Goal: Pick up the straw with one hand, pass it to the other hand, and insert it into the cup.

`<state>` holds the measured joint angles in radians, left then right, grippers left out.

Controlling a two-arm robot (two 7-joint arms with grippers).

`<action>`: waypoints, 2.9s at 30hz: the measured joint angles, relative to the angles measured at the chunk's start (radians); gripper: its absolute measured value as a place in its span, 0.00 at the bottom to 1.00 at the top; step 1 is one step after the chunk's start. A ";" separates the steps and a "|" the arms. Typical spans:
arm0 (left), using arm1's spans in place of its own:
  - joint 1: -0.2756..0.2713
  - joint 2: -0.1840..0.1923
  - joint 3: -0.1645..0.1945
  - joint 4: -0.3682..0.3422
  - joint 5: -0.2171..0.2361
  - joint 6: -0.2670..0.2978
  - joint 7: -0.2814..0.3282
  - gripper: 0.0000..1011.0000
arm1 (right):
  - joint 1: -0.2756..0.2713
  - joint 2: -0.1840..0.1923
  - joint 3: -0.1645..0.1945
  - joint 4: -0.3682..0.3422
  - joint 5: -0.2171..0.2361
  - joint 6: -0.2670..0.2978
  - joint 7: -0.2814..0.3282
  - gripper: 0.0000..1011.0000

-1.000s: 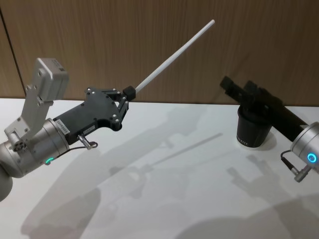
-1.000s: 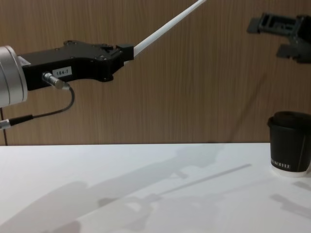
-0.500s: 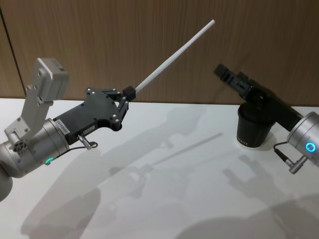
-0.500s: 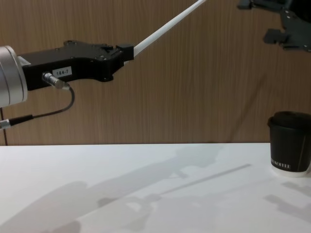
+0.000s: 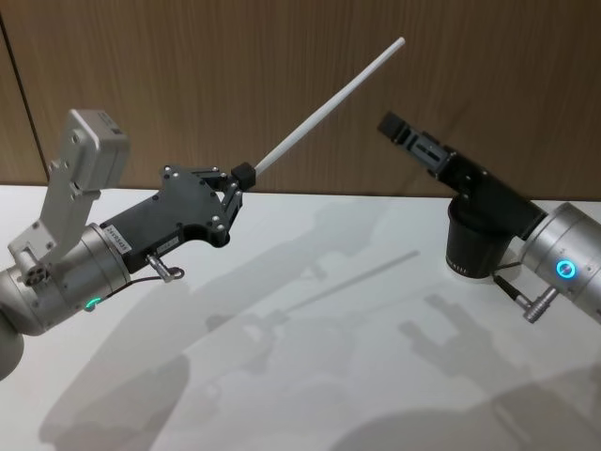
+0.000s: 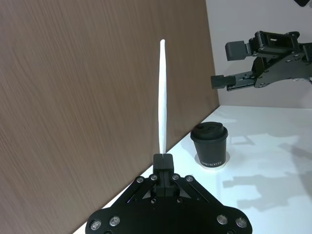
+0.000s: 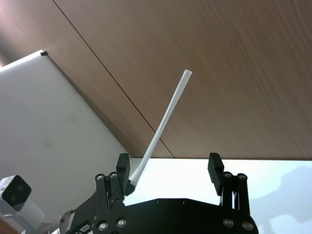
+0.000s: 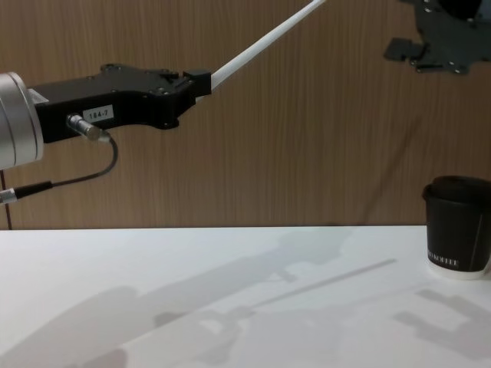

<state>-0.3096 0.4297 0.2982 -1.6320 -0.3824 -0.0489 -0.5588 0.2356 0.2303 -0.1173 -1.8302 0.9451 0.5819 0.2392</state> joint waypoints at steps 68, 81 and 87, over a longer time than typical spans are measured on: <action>0.000 0.000 0.000 0.000 0.000 0.000 0.000 0.00 | 0.204 -0.095 -0.137 0.224 -0.005 -0.082 -0.074 0.99; 0.000 0.000 0.000 0.000 0.000 0.000 0.000 0.00 | 0.222 -0.092 -0.147 0.253 -0.002 -0.091 -0.072 0.99; 0.000 0.000 0.000 0.000 0.000 0.000 0.000 0.00 | 0.227 -0.089 -0.150 0.260 0.002 -0.094 -0.070 0.99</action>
<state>-0.3097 0.4297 0.2982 -1.6319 -0.3824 -0.0488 -0.5588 0.4627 0.1409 -0.2675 -1.5702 0.9474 0.4877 0.1688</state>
